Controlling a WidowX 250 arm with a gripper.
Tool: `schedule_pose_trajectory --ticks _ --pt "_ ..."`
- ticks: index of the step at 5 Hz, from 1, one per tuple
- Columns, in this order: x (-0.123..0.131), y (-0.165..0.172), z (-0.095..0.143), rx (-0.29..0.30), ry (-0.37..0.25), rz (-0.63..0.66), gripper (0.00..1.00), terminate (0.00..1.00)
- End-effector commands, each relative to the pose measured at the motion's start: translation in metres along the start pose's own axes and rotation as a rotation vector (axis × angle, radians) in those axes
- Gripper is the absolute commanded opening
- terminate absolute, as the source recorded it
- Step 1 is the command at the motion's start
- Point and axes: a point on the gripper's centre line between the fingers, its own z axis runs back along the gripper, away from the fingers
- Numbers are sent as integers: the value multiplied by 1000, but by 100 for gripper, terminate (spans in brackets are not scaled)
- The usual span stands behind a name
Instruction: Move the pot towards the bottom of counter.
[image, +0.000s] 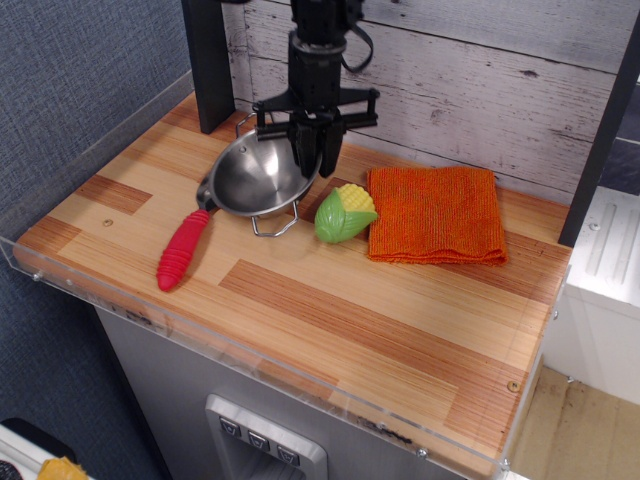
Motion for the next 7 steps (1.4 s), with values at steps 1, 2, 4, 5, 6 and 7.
schedule_pose_trajectory --ticks 1,2,4,5,6,7 --pt "-3 8 84 -145 -129 45 0 0" --pt "-11 11 105 -177 -156 51 0 0" --pt "-56 -7 119 -202 -150 -27 0 0" --pt "-86 -18 118 -203 -146 -84 0 0" --pt "-113 -24 111 -198 -139 -141 0 0" --pt "-130 -24 99 -174 -112 -170 0 0"
